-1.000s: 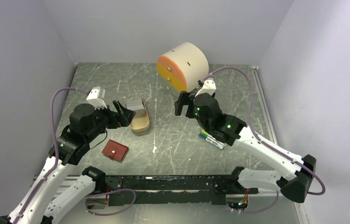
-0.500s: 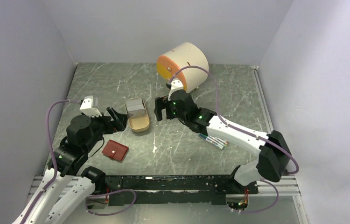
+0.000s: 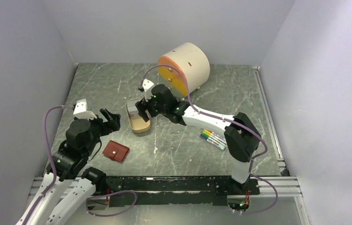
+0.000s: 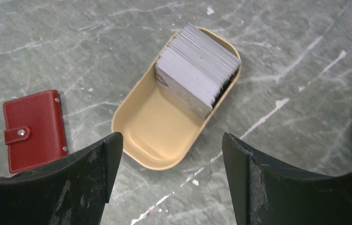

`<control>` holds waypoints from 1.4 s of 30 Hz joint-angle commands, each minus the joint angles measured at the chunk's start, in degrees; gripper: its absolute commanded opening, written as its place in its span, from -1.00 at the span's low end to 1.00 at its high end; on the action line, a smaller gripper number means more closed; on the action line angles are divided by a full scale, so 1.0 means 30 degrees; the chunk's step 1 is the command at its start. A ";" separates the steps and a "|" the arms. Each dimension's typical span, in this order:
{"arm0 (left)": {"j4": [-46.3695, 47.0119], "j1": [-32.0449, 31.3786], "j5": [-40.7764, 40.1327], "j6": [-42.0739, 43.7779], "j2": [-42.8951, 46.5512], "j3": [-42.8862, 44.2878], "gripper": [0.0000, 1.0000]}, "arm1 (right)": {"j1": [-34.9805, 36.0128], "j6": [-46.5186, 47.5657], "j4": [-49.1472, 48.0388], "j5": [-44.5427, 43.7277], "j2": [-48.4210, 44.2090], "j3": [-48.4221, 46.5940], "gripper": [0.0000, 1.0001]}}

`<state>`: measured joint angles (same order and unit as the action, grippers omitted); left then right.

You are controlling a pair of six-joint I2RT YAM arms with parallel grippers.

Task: Put the credit cards into the card holder
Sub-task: Pick up the card holder from the center of the board.

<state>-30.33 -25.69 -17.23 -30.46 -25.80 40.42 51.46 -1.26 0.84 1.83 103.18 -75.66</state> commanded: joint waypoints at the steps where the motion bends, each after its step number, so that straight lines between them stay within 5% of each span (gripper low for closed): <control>1: -0.2021 0.0156 -0.3050 -0.1342 -0.0776 0.0506 0.77 | 0.0142 -0.0521 0.0509 0.1093 0.0851 -0.1808 0.61; 9: -0.3556 0.0160 -0.6470 -0.2355 0.1676 0.1349 0.89 | 0.1807 -0.8727 0.1823 -0.0056 0.1821 -0.2904 0.33; 14: -0.3200 0.0185 -0.7532 -0.2508 0.4810 0.0651 0.86 | 0.3461 -1.0483 -0.1074 -0.1014 0.1779 -0.1054 0.25; 30: -0.5100 0.0186 -0.9182 -0.4723 0.6557 0.0999 0.85 | 0.5691 -0.7306 0.1204 -0.0520 0.6681 -0.4349 0.30; 42: -0.5171 0.0185 -0.9332 -0.4812 0.6812 0.0978 0.83 | 0.6108 -0.6750 0.0895 -0.0282 0.7561 -0.3833 0.17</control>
<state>-45.36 -25.69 -43.81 -44.51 -5.78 42.96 69.49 -22.76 4.56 0.64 125.23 -87.74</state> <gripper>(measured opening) 0.915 0.611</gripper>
